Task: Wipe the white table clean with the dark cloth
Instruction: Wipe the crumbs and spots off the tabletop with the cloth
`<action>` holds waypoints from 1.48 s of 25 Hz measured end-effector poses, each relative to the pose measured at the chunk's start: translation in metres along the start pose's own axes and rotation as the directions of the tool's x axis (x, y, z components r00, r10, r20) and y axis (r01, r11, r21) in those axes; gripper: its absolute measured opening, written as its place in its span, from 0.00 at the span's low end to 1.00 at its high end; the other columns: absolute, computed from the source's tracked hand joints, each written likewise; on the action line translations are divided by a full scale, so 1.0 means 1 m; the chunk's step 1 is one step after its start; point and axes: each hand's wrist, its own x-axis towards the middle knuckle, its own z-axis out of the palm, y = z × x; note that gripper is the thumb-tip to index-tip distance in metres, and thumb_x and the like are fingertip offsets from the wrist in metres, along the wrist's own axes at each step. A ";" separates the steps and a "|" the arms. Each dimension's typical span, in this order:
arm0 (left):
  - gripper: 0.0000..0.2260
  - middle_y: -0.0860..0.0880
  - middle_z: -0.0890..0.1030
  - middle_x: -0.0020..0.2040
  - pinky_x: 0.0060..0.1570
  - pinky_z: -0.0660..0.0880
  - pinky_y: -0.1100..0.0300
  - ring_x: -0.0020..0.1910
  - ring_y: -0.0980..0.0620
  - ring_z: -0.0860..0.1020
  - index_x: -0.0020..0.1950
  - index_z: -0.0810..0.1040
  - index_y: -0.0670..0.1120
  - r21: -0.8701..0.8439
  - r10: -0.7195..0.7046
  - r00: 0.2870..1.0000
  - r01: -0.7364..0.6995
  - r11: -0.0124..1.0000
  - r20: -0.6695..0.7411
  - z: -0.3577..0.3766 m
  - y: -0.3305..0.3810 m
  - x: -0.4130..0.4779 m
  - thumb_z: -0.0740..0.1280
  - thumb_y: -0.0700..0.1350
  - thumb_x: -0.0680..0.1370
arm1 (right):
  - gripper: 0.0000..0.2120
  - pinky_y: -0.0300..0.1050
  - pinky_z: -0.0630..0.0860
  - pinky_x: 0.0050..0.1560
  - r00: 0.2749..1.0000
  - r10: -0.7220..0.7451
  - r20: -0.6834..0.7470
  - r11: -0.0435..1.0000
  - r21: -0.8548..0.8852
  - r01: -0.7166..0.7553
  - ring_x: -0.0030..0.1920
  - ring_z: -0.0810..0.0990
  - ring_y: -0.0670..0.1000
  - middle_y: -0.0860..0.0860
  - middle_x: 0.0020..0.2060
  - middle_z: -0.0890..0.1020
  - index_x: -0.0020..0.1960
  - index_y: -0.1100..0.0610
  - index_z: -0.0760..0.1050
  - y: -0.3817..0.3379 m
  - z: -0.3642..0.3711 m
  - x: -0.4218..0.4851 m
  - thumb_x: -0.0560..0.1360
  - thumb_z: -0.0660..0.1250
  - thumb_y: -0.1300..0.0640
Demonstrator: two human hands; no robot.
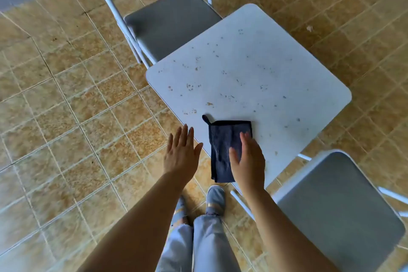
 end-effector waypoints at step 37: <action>0.29 0.44 0.45 0.80 0.77 0.41 0.53 0.78 0.50 0.41 0.79 0.44 0.41 0.005 -0.035 0.963 0.037 0.999 -0.268 0.153 0.066 0.062 0.46 0.54 0.84 | 0.23 0.59 0.68 0.70 0.957 0.195 -0.213 0.940 -0.238 -0.245 0.77 0.63 0.58 0.54 0.76 0.67 0.76 0.53 0.66 0.146 0.046 0.047 0.83 0.55 0.50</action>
